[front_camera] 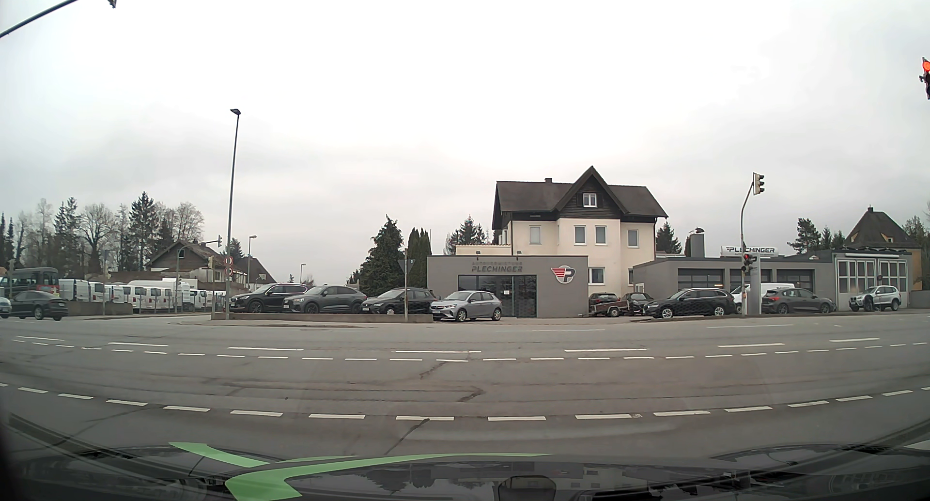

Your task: Follow the waypoints while adhering to traffic rules and regulations

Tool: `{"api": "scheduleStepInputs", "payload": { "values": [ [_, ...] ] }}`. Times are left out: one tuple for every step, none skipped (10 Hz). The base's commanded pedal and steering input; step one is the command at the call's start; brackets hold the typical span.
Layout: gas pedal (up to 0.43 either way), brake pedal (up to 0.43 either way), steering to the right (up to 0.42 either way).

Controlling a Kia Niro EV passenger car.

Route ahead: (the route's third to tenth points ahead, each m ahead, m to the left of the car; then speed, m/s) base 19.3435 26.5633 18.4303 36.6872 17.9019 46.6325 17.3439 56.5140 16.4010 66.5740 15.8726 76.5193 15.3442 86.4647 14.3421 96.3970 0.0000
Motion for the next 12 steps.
{"api": "scheduleStepInputs", "payload": {
  "values": [
    [0.000,0.341,-0.003],
    [0.000,0.341,-0.003],
    [0.000,0.341,-0.003],
    [0.000,0.341,-0.003],
    [0.000,0.348,-0.003],
    [0.000,0.341,-0.003],
    [0.000,0.341,-0.003],
    [0.000,0.341,-0.003],
    [0.000,0.341,-0.003],
    [0.000,0.341,-0.003],
    [0.000,0.341,-0.003],
    [0.000,0.341,-0.003]
  ]
}}
